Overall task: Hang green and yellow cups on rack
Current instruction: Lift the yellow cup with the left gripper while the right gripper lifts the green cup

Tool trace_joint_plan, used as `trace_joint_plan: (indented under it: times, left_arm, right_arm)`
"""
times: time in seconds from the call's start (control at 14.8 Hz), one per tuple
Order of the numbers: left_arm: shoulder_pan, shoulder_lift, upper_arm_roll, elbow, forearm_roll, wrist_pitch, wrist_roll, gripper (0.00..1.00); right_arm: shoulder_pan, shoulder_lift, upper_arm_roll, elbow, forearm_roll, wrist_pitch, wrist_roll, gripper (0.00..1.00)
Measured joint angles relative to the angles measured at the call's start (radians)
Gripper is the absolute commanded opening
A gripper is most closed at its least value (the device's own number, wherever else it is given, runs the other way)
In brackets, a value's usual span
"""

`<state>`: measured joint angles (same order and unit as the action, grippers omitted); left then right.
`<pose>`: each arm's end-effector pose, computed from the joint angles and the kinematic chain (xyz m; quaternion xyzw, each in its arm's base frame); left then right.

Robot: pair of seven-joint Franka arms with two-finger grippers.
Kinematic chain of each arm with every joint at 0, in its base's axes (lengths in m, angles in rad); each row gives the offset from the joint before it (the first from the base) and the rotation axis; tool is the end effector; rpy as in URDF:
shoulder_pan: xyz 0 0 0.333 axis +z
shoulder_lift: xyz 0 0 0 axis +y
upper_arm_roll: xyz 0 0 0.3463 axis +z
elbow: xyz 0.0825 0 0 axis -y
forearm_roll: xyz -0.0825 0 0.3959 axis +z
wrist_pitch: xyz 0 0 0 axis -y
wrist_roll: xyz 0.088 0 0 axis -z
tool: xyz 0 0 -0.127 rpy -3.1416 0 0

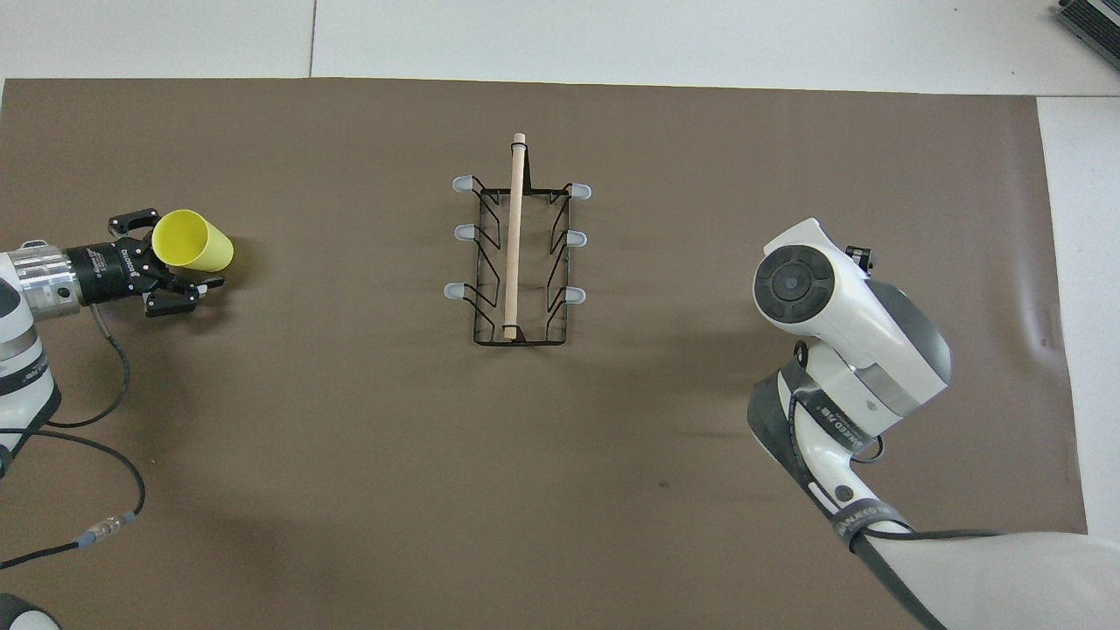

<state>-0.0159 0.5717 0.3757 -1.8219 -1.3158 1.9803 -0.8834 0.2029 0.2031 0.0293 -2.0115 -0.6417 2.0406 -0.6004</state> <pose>0.6517 0.1396 0.2426 0.4818 0.7579 -0.2311 0.3743 0.5846 0.0926 0.3550 0.7980 0.5350 -0.1291 0.2454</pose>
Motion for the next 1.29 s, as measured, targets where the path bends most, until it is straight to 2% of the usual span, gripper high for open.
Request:
trace_joint_plan:
  times: [0.14, 0.27, 0.34, 0.47, 0.74, 1.02, 1.29]
  left_arm:
    - [-0.017, -0.002, -0.001, -0.018, -0.034, 0.029, 0.0, 0.98]
    - [-0.025, -0.004, -0.003, -0.024, -0.048, 0.04, 0.0, 0.9]
    - [-0.029, -0.007, -0.003, -0.024, -0.055, 0.043, 0.0, 0.48]
    - [-0.036, -0.014, -0.007, -0.024, -0.061, 0.052, 0.007, 0.0]
    - [-0.061, -0.033, -0.01, -0.023, -0.066, 0.088, 0.06, 0.0]
    - [-0.067, -0.104, -0.006, -0.012, -0.049, 0.129, 0.069, 0.0]
    - [-0.068, -0.179, -0.007, 0.016, 0.145, 0.135, 0.07, 0.0]
  right_arm:
    - [0.0, -0.046, 0.0, 0.024, 0.178, 0.001, -0.008, 0.0]
    - [0.0, -0.084, 0.001, 0.045, 0.326, 0.001, -0.02, 0.0]
    - [0.0, -0.099, 0.001, 0.053, 0.386, 0.006, -0.022, 0.0]
    - [0.0, -0.126, 0.001, 0.061, 0.511, 0.044, -0.023, 0.0]
    - [0.001, -0.169, 0.004, 0.064, 0.814, 0.13, -0.026, 0.0]
    - [0.002, -0.187, 0.004, 0.065, 1.103, 0.195, -0.145, 0.0]
    - [0.002, -0.186, 0.004, 0.058, 1.371, 0.296, -0.374, 0.0]
